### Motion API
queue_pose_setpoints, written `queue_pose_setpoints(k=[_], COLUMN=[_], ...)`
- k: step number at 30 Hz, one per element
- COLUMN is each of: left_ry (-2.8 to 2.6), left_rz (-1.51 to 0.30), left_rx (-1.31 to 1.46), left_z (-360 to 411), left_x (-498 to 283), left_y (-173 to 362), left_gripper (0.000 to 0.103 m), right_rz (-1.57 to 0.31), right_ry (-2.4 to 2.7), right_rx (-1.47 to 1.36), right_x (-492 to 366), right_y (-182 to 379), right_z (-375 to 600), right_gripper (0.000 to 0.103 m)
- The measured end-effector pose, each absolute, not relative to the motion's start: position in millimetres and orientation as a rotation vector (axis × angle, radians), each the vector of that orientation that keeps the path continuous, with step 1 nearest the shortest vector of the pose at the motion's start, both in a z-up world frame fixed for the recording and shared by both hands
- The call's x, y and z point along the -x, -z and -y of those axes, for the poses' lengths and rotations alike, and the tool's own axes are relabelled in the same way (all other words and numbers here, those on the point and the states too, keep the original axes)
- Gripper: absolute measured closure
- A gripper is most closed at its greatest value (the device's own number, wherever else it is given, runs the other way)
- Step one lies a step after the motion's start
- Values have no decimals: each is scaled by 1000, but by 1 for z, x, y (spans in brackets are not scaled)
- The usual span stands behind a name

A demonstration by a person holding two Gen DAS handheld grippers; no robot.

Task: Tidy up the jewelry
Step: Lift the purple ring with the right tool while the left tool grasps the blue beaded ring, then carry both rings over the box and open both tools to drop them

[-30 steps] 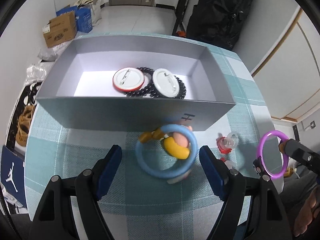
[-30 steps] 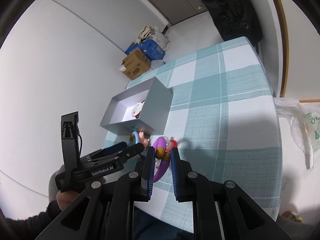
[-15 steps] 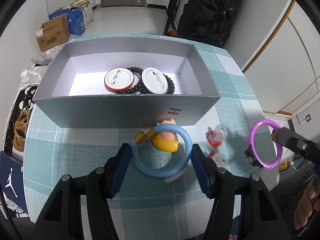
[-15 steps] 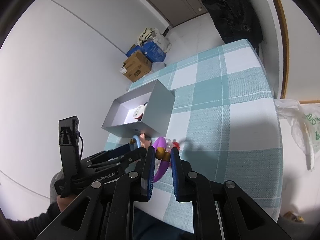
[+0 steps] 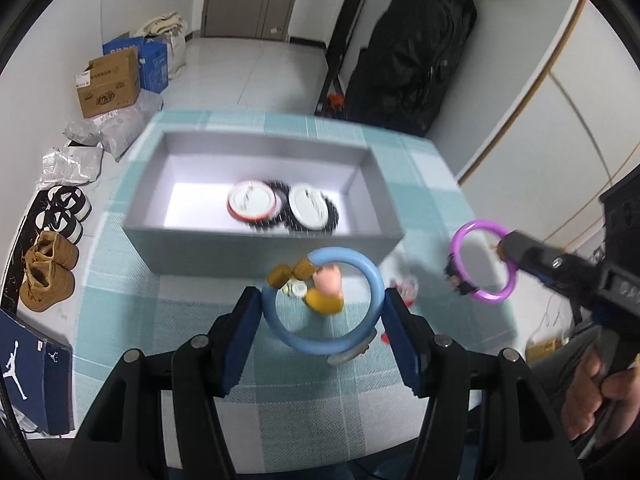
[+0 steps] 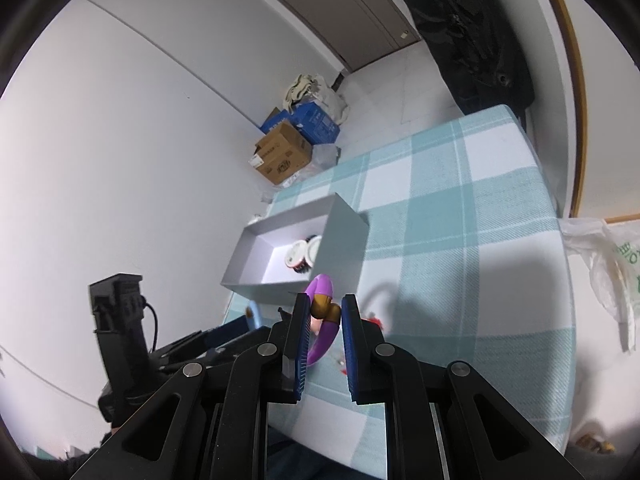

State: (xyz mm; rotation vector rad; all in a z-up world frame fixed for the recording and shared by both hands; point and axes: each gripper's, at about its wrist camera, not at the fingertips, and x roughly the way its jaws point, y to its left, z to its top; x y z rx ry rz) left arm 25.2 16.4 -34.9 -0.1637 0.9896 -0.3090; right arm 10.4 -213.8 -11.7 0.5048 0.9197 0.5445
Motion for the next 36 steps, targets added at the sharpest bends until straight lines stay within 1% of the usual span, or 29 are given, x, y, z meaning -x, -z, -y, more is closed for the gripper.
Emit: queue_pose_setpoints(k=[12, 19, 27, 36], left_ry=[269, 271, 247, 241], left_rz=[-905, -929, -966, -997], left_rx=[253, 348, 367, 391], left_z=[-36, -45, -46, -44], left_x=[-42, -63, -83, -106], left_y=[18, 19, 25, 31], left_gripper=[47, 47, 47, 47], right_rz=[-855, -867, -875, -926], right_ry=[-576, -593, -597, -587], right_rx=[-504, -482, -451, -447], right_x=[-31, -47, -73, -101], right_y=[-5, -6, -7, 8], right_z=[195, 179, 164, 156], right_gripper=[88, 88, 88, 88])
